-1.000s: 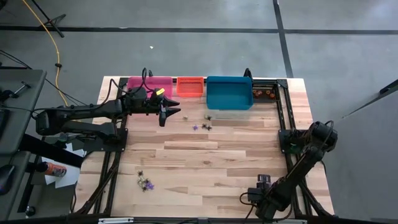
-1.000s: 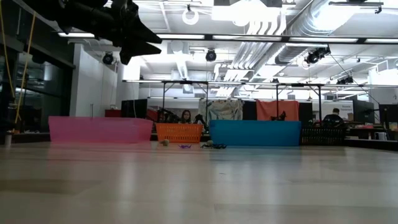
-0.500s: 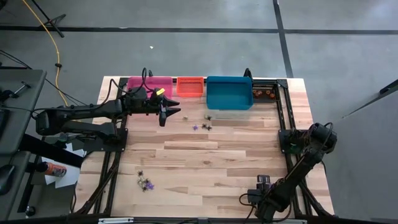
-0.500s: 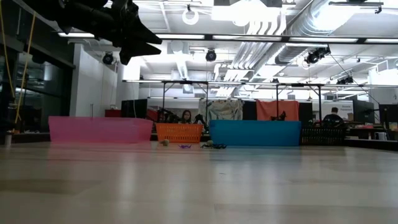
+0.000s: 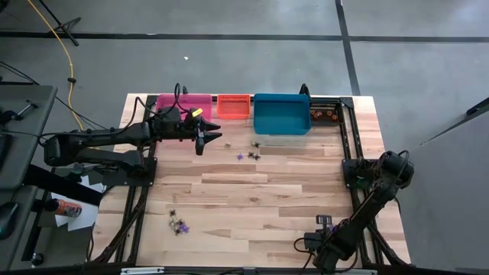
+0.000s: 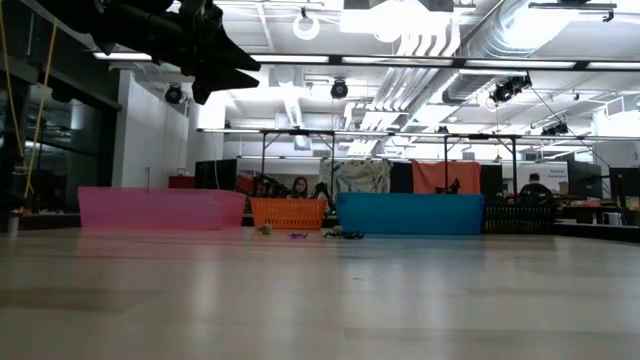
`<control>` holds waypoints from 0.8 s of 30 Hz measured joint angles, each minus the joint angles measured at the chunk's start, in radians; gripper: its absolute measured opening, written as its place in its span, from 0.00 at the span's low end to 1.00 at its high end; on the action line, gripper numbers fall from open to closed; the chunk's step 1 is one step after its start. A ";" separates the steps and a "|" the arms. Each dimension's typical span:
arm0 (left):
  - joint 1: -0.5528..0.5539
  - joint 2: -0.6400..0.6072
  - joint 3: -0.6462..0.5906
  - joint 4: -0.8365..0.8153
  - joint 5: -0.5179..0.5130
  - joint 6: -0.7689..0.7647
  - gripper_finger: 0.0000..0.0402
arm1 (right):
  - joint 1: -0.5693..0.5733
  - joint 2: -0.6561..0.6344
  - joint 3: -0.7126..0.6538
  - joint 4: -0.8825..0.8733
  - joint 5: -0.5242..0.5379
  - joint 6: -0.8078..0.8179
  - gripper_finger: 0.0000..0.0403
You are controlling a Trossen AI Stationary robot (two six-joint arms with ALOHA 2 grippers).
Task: Sort Halloween decoration
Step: Put the white skull toy into the pink bin
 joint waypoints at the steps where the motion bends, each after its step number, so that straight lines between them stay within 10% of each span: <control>1: 0.000 0.000 0.000 0.000 0.000 0.000 0.38 | 0.000 0.000 0.000 0.000 0.000 0.002 0.11; 12: 0.000 0.000 0.000 0.001 0.000 -0.051 0.38 | -0.011 -0.003 0.023 -0.031 0.010 -0.003 0.11; 24: 0.001 -0.003 0.114 0.000 0.002 0.004 0.38 | -0.185 -0.212 -0.047 -0.237 0.417 -0.079 0.10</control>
